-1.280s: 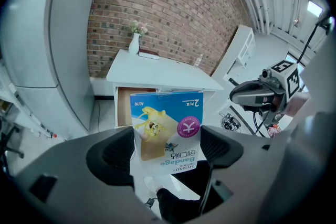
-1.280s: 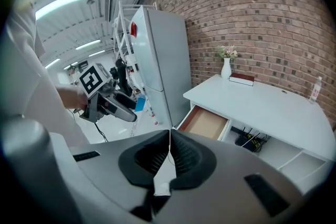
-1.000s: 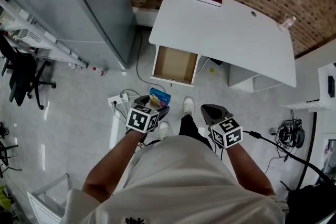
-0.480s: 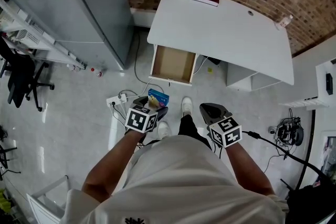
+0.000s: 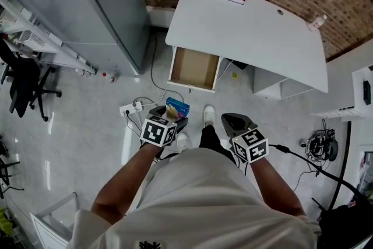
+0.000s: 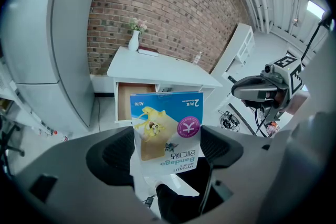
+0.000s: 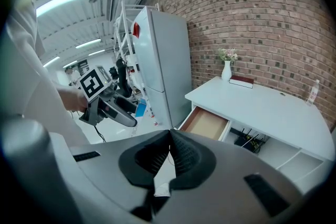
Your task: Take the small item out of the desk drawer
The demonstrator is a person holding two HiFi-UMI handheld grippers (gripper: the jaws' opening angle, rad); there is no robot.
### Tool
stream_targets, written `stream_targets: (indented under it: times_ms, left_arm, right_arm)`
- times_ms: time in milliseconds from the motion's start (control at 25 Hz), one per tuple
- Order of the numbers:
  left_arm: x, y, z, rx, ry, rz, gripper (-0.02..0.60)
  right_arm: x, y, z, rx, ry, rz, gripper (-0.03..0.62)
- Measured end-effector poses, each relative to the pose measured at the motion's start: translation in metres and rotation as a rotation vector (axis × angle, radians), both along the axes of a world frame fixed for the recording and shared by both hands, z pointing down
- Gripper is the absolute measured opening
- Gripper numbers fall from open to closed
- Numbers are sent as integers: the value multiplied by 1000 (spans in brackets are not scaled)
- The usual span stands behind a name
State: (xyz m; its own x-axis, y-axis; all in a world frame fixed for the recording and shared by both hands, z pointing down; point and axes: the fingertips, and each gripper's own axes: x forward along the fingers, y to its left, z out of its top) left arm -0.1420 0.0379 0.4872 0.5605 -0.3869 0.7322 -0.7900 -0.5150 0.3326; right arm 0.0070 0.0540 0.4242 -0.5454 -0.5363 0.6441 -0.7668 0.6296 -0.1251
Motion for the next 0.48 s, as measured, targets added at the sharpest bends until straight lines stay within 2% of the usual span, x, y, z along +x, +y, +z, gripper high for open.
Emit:
stream_targets:
  times_ms: [480]
  left_arm:
    - [-1, -6, 5, -15, 9, -17, 393]
  right_arm:
    - [-6, -6, 5, -23, 4, -19, 31]
